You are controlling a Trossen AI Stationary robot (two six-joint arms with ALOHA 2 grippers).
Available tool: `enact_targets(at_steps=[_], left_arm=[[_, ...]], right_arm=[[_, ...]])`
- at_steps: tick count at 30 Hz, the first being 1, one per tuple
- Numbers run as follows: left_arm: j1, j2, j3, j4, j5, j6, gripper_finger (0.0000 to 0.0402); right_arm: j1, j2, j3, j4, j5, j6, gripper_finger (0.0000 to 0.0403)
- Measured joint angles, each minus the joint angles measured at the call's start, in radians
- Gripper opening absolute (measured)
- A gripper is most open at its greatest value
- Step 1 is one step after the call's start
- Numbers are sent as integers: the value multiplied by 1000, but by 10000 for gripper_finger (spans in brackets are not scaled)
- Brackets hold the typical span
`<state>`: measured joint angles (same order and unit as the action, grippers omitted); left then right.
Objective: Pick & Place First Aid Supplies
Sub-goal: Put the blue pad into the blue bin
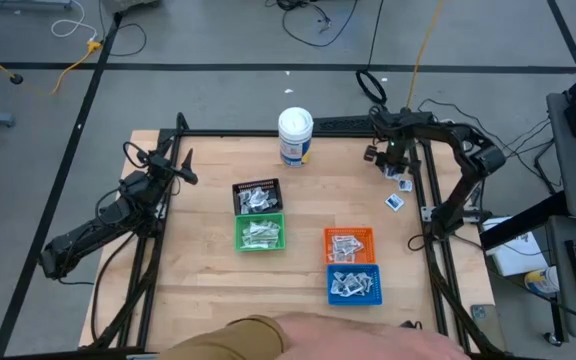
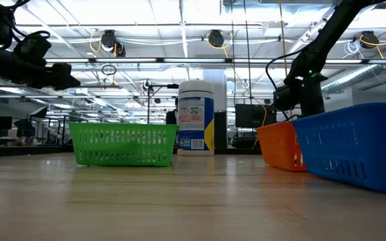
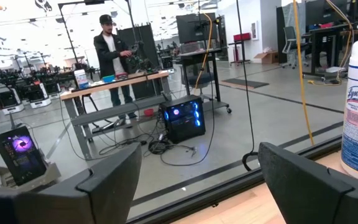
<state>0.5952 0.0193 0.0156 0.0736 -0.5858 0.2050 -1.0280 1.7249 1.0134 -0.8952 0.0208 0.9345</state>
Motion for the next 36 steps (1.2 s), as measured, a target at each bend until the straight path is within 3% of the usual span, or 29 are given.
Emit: enact_targets(at_steps=[11,17,24,36], left_arm=[[0,0,0,0,0,0,312],[0,0,0,0,0,0,310],[0,0,0,0,0,0,325],[0,0,0,0,0,0,318]], right_arm=[[11,30,-11,-30,1,-67,7],[28,18,-13,-34,-20,-130,2],[77,-93,64,-129,-20,-161,1],[249,-251,181,-296,-22,-173,0]])
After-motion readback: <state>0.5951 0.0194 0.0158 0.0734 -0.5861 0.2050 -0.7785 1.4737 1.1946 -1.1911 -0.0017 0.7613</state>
